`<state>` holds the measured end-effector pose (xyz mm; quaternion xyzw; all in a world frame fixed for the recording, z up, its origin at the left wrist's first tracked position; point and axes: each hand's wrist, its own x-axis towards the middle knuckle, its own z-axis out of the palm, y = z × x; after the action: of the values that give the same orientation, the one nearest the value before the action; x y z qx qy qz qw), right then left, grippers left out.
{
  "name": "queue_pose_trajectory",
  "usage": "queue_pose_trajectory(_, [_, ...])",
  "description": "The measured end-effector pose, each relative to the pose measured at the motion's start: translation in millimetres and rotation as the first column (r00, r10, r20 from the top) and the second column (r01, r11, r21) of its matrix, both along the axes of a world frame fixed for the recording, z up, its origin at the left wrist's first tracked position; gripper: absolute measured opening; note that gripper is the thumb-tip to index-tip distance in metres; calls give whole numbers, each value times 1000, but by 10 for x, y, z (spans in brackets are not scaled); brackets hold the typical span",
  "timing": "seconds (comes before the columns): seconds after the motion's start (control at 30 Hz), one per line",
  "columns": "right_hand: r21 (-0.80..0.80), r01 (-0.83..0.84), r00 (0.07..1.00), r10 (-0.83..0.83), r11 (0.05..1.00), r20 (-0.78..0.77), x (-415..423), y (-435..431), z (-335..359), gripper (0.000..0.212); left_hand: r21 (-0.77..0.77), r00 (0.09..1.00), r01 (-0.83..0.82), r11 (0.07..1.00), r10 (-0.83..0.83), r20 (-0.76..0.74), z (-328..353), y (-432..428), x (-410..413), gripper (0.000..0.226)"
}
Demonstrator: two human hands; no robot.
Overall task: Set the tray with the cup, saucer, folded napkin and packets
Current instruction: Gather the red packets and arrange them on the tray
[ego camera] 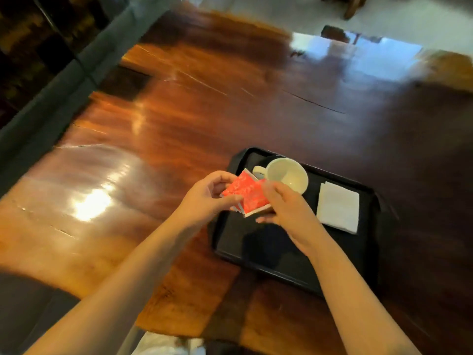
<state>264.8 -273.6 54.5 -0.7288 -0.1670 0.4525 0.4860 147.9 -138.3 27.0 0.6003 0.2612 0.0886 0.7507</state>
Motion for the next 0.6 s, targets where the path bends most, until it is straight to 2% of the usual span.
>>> queue_pose_trajectory(0.03, [-5,84,960,-83,996,-267,37,-202,2,43,24,998,53,998,-54,38,14,-128,59,25])
queue_pose_trajectory(0.07, [-30,161,866,-156,986,-474,64,-402,-8,54,60,991,115,992,-119,60,20,-260,113,24])
queue_pose_trajectory(0.1, [-51,200,775,-189,979,-602,85,-589,-24,61,93,980,177,980,-184,73,19,-396,161,22])
queue_pose_trajectory(0.13, [-54,203,722,-186,978,-667,98,-751,-46,59,121,967,232,965,-243,80,12,-531,207,20])
queue_pose_trajectory(0.2, [-58,217,698,-197,974,-688,103,-1002,-101,40,185,938,315,931,-335,89,-20,-771,287,13])
queue_pose_trajectory(0.3, [-84,334,728,-314,939,-610,165,-1275,-242,26,333,910,373,866,-412,52,-129,-1031,388,7])
queue_pose_trajectory(0.37, [-129,341,811,-361,931,-461,210,-1399,-337,26,380,915,379,844,-404,-15,-219,-1143,435,20])
queue_pose_trajectory(0.47, [-165,310,920,-339,936,-197,215,-1467,-453,24,213,968,247,945,-231,-101,-314,-1288,470,37])
queue_pose_trajectory(0.53, [-153,304,945,-318,940,-72,215,-1454,-516,27,70,971,158,985,-142,-194,-340,-1366,484,28])
queue_pose_trajectory(0.6, [-137,274,961,-276,952,4,211,-1425,-584,30,54,958,101,993,-83,-274,-398,-1426,483,26])
